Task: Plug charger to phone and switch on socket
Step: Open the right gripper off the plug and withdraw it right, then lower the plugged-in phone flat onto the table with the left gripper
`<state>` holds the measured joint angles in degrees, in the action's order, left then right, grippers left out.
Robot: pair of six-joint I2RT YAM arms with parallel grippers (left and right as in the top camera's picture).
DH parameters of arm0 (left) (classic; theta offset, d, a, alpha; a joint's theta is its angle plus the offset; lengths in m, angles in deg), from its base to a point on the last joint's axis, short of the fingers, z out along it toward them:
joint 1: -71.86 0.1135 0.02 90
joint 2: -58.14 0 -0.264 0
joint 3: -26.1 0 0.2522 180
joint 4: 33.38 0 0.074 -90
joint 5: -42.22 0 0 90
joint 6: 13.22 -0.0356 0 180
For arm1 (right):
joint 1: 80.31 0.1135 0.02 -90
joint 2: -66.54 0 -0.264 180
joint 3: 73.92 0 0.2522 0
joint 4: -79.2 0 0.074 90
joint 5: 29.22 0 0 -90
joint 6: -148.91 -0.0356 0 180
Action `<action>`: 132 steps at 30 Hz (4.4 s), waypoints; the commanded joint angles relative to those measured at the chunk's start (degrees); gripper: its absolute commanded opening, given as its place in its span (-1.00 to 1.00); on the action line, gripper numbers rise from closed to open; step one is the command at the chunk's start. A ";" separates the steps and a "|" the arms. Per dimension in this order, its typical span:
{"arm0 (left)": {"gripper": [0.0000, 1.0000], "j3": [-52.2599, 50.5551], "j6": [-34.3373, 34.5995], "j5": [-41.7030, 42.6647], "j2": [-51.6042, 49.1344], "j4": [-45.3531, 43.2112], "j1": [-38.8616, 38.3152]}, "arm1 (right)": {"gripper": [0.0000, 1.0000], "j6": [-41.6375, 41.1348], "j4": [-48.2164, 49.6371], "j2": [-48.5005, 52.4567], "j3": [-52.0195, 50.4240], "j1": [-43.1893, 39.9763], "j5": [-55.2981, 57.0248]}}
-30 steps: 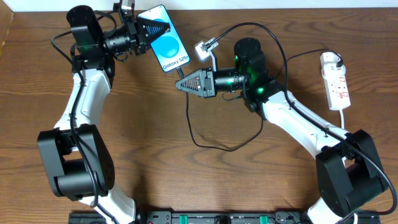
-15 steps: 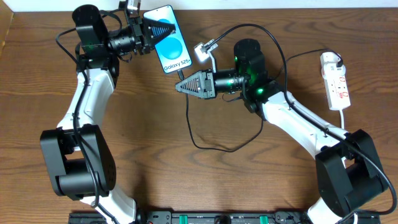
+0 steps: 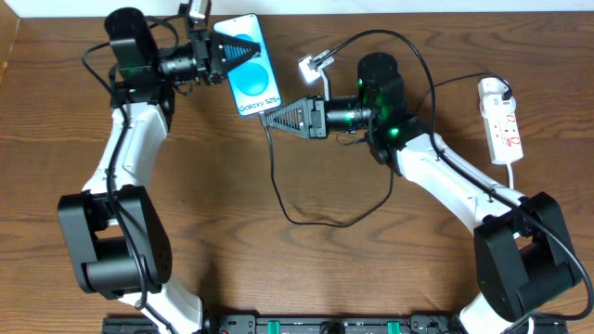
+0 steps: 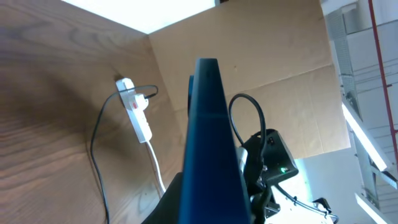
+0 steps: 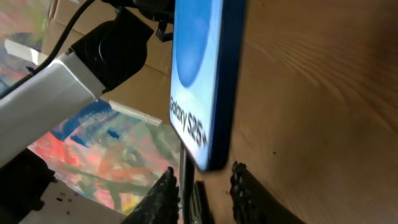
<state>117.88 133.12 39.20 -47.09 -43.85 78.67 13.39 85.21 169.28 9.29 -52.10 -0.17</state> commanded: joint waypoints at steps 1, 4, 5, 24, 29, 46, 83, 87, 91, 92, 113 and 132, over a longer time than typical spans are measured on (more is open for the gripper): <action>-0.85 -0.94 -2.38 1.99 0.74 -0.28 1.18 | -0.36 0.37 0.20 0.52 1.09 -0.50 -1.64; -0.85 -1.60 -3.37 2.21 0.37 -0.22 1.27 | -0.28 0.61 0.13 0.52 1.09 -1.66 -1.84; -0.85 -1.84 -3.63 2.19 0.22 -0.02 1.27 | -0.24 0.63 0.09 0.52 1.09 -2.19 -1.81; -0.86 -12.59 -20.87 -16.20 -3.15 21.24 -0.46 | 0.40 25.31 -33.29 0.50 1.11 -12.00 15.23; -0.85 -12.55 -29.09 -21.70 -3.13 32.04 -1.18 | 0.45 28.00 -38.69 0.48 1.18 -11.98 19.87; -0.86 -0.44 -51.41 -41.59 -3.13 61.59 -8.66 | 0.73 40.04 -59.80 0.33 10.25 -11.98 31.50; -0.85 -1.31 -50.03 -40.15 -15.82 61.05 -10.29 | 0.98 37.64 -59.87 0.35 10.25 -9.35 31.45; -0.85 -1.31 -50.01 -42.71 -15.96 61.09 -10.45 | 0.98 37.66 -59.87 0.35 10.25 -9.35 31.45; -0.83 -1.31 -50.01 -44.19 -15.98 61.72 -10.54 | 0.98 37.64 -59.87 0.35 10.25 -9.35 31.45; -0.74 -1.31 -50.01 -44.19 -15.98 61.72 -10.54 | 0.97 37.64 -59.87 0.35 10.25 -9.35 31.45; -0.14 -1.31 -50.03 -53.88 -15.98 62.77 -10.54 | 0.96 37.64 -59.19 0.35 10.25 -9.35 31.45; 0.01 -1.29 -47.52 -66.05 -15.85 65.85 -10.40 | 0.98 37.66 -59.23 0.35 10.25 -9.35 31.47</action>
<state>118.06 83.85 -16.34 -60.47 21.52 67.98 51.53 25.86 169.28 18.54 -61.94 31.24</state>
